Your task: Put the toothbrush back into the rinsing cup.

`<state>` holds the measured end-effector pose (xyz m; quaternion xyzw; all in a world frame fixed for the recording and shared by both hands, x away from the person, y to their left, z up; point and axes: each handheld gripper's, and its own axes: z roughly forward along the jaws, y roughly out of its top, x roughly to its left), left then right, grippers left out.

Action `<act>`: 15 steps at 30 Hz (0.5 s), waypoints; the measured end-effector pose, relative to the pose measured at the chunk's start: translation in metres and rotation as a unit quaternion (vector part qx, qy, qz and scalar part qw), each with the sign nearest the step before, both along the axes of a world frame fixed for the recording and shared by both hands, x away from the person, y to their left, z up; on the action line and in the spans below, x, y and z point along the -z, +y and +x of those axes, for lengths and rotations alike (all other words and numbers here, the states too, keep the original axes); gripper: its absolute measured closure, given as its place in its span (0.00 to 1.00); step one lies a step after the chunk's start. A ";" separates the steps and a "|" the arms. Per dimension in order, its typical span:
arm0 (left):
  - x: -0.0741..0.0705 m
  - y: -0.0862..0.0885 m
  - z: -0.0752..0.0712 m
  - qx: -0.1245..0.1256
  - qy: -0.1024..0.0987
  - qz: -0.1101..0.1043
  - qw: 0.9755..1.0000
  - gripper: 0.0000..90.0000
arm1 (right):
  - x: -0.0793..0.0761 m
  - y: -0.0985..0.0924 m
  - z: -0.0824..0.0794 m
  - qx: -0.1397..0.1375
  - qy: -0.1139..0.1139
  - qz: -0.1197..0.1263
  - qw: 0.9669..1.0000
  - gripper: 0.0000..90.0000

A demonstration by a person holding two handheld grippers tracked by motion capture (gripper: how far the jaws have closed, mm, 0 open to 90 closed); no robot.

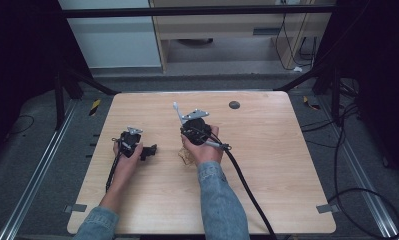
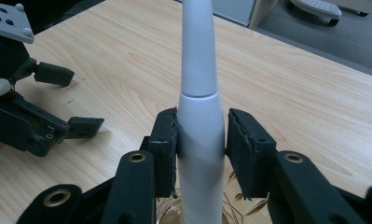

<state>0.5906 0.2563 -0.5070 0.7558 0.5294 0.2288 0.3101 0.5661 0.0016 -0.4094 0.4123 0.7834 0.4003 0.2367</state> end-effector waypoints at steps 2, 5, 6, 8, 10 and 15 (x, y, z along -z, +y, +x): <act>0.000 0.000 0.000 0.000 0.000 0.000 1.000 0.00 | 0.000 0.000 0.000 -0.001 0.000 -0.001 1.000 0.70; 0.000 0.000 0.000 0.000 0.000 0.000 1.000 0.00 | 0.000 0.001 0.000 -0.001 0.000 -0.001 1.000 0.70; 0.000 0.000 0.000 0.000 0.000 0.000 1.000 0.00 | 0.000 0.001 0.000 -0.001 0.000 -0.002 1.000 0.70; 0.000 0.000 0.000 0.000 0.000 0.000 1.000 0.00 | 0.000 0.000 0.000 -0.001 0.000 -0.002 1.000 0.70; 0.000 0.000 0.000 0.000 0.000 0.000 1.000 0.00 | 0.000 0.001 -0.001 -0.001 -0.001 -0.001 1.000 0.71; 0.000 0.000 0.000 0.000 0.000 0.000 1.000 0.00 | -0.001 0.000 -0.001 -0.001 -0.002 0.000 1.000 0.70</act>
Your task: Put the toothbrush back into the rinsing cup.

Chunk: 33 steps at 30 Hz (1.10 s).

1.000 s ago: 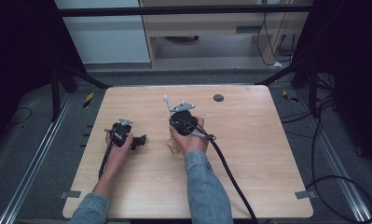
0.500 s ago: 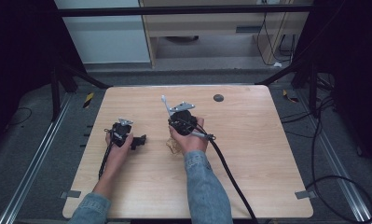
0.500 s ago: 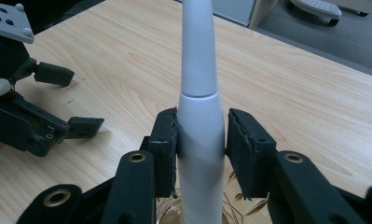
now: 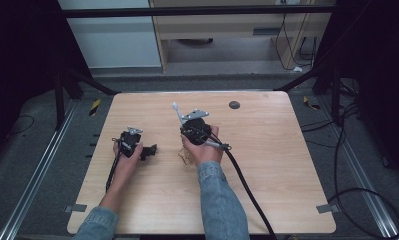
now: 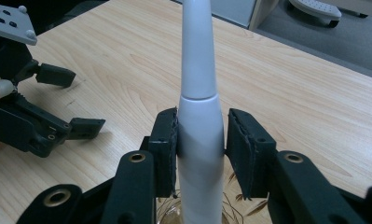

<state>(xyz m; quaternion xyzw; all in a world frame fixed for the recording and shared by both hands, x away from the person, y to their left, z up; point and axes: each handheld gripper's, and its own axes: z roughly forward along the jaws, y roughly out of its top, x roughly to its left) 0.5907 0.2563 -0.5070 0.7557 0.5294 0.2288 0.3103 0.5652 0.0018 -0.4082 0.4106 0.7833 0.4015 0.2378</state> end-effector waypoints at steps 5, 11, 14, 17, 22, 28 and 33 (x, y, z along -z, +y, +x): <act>0.000 0.000 0.000 0.000 0.000 0.000 1.000 0.00 | -0.002 0.000 -0.002 0.000 -0.003 0.002 1.000 0.70; 0.000 0.000 0.000 0.000 0.000 0.000 1.000 0.00 | -0.003 -0.001 -0.003 0.002 -0.004 -0.003 1.000 0.67; 0.000 0.000 0.000 0.000 0.000 0.000 1.000 0.00 | -0.004 0.000 -0.004 0.002 -0.003 -0.002 1.000 0.67; 0.000 0.000 0.000 0.000 0.000 0.000 1.000 0.00 | -0.005 -0.001 -0.005 0.001 -0.007 -0.003 1.000 0.66; 0.000 0.000 0.000 0.000 0.000 0.000 1.000 0.00 | -0.008 -0.003 -0.008 0.000 -0.008 -0.010 1.000 0.66; 0.000 0.000 0.000 -0.001 0.000 -0.001 1.000 0.00 | -0.012 -0.004 -0.012 -0.003 -0.009 -0.012 1.000 0.66; 0.000 0.000 0.000 0.000 0.000 -0.001 1.000 0.00 | -0.014 -0.006 -0.013 -0.003 -0.009 -0.011 1.000 0.63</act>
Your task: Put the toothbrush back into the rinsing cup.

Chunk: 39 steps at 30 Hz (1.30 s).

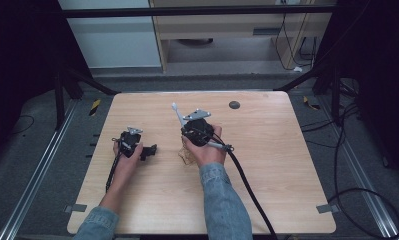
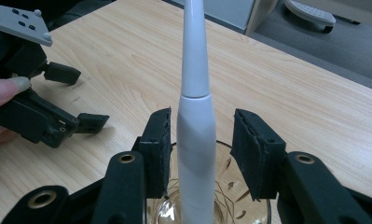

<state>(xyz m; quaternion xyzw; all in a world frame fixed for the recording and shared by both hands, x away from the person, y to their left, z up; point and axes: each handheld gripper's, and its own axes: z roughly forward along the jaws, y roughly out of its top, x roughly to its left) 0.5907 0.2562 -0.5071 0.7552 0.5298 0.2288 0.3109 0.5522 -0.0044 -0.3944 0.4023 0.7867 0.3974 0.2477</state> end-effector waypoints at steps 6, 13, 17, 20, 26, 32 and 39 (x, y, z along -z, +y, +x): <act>0.000 0.000 0.000 0.000 0.000 0.000 1.000 0.00 | -0.003 -0.004 -0.001 0.008 0.000 0.001 1.000 0.52; 0.000 0.000 0.000 0.000 0.000 0.000 1.000 0.00 | -0.007 -0.012 0.001 0.030 -0.004 0.008 1.000 0.25; 0.000 0.000 0.000 0.000 0.000 0.000 1.000 0.00 | -0.011 -0.022 0.004 0.039 -0.005 0.006 0.999 0.13; 0.000 0.000 0.000 0.000 0.000 0.000 1.000 0.00 | -0.013 -0.032 0.005 0.042 0.000 0.008 0.999 0.08; 0.000 0.000 0.000 0.000 0.000 0.001 1.000 0.00 | -0.013 -0.055 0.004 0.067 -0.002 -0.014 0.998 0.08; 0.000 0.000 0.000 0.000 0.000 0.001 1.000 0.00 | -0.008 -0.088 0.003 0.098 -0.004 0.001 0.995 0.09; 0.000 0.000 -0.001 0.000 0.000 0.001 1.000 0.00 | -0.003 -0.121 0.002 0.136 -0.004 0.010 0.991 0.09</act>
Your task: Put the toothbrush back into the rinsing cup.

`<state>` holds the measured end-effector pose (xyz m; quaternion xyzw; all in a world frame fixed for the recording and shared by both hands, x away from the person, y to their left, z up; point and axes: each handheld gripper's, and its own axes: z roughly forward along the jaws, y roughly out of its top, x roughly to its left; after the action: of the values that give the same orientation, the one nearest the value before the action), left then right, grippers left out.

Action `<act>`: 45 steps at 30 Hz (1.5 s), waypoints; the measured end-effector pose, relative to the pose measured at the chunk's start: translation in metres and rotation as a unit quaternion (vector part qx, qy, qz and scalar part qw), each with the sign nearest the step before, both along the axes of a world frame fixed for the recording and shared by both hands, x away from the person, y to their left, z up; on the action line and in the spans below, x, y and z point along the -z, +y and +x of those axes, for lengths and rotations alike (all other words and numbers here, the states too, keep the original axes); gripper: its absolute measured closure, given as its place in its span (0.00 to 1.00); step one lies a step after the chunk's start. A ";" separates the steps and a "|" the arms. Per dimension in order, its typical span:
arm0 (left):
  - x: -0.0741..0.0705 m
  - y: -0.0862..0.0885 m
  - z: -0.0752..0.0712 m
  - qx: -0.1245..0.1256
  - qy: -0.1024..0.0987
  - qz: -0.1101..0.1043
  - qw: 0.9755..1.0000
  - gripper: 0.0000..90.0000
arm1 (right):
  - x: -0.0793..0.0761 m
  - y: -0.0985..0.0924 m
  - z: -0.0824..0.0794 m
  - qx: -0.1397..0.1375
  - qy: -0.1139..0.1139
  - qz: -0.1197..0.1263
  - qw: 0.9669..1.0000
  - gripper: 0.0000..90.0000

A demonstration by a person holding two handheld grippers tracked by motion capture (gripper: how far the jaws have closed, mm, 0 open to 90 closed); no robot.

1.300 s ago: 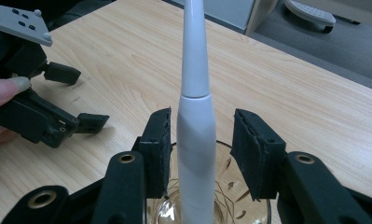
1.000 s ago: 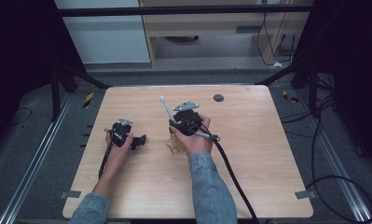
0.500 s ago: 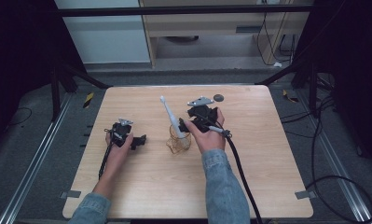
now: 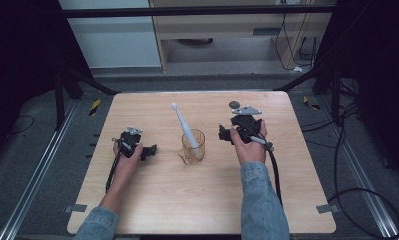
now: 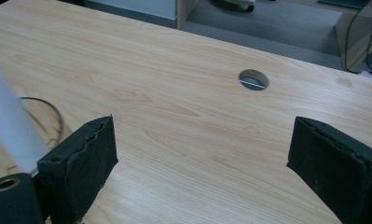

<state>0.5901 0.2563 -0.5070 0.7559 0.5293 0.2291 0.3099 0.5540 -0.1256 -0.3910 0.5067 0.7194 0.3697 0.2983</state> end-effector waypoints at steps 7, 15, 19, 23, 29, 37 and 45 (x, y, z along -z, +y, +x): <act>0.000 0.000 0.000 0.000 0.000 0.000 1.000 0.00 | 0.010 -0.032 0.001 0.042 0.005 0.002 0.999 0.09; 0.000 0.000 0.000 -0.001 0.000 0.000 1.000 0.00 | 0.029 -0.059 0.006 0.093 0.018 0.001 0.995 0.10; 0.000 0.000 0.000 -0.001 0.000 0.000 1.000 0.00 | 0.040 -0.070 0.008 0.111 0.028 -0.004 0.993 0.11; 0.000 0.000 0.000 -0.001 0.000 0.000 1.000 0.00 | 0.051 -0.080 0.008 0.128 0.032 -0.004 0.991 0.12; 0.000 0.000 0.000 -0.001 0.000 0.001 1.000 0.00 | 0.069 -0.094 0.009 0.160 0.048 -0.006 0.986 0.14; 0.000 0.000 0.000 -0.001 0.000 0.001 1.000 0.00 | 0.084 -0.108 0.019 0.192 0.059 -0.003 0.980 0.15; 0.000 0.000 0.000 0.000 0.000 0.000 1.000 0.00 | 0.098 -0.110 0.028 0.200 0.066 -0.006 0.978 0.15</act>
<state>0.5901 0.2561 -0.5070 0.7558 0.5295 0.2293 0.3096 0.5815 -0.2351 -0.4890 0.6619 0.6236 0.2641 0.3212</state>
